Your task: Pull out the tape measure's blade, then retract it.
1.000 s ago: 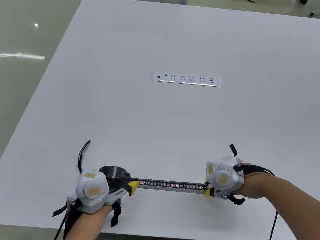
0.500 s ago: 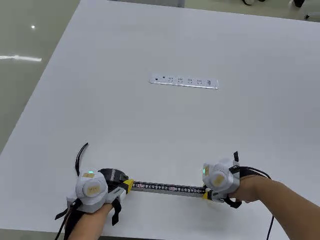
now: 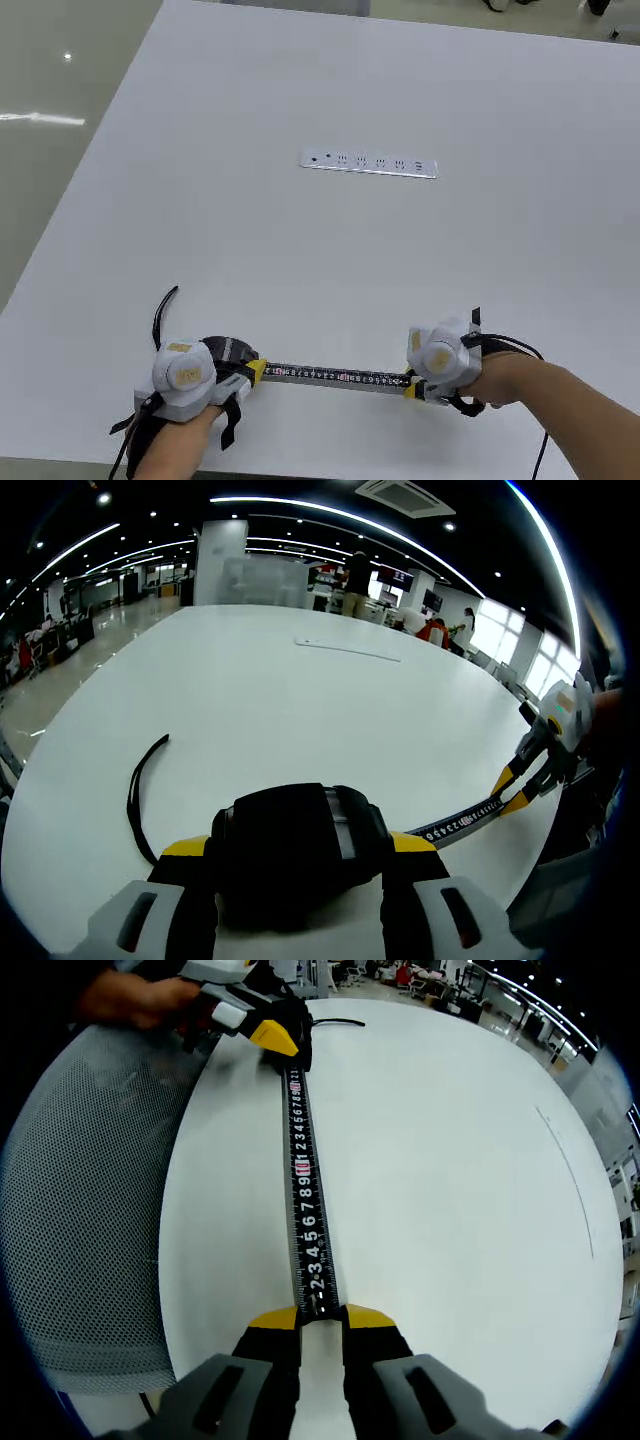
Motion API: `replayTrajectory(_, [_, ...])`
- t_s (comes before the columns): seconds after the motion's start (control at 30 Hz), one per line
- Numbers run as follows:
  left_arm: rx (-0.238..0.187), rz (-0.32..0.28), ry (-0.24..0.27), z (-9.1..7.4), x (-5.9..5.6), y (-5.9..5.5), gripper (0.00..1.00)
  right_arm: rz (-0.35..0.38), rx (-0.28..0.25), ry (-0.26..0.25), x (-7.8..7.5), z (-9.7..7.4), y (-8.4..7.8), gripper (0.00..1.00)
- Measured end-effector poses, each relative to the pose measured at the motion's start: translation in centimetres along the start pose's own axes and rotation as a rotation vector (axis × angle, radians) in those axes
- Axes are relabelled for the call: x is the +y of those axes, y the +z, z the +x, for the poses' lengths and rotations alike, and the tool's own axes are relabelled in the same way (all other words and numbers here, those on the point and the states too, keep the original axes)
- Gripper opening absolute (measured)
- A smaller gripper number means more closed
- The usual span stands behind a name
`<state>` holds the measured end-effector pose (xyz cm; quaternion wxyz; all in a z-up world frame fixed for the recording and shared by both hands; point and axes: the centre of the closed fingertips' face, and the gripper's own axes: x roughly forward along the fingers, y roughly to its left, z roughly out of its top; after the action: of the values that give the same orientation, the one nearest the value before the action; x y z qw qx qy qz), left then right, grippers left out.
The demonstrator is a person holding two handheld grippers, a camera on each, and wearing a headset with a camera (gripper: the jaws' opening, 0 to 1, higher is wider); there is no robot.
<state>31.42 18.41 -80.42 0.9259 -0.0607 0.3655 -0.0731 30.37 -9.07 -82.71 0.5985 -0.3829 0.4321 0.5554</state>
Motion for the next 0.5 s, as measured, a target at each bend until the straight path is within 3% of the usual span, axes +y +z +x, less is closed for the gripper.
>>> replayTrajectory(0.23, [-0.004,-0.025,-0.024,-0.03,0.08,0.04,0.63,0.037,-0.039,0.007,-0.11,-0.04,-0.13,0.14])
replayTrajectory(0.5, [0.0,-0.023,-0.036,-0.05,-0.04,0.02,0.63,0.022,-0.051,0.02,0.16,0.14,0.42,0.14])
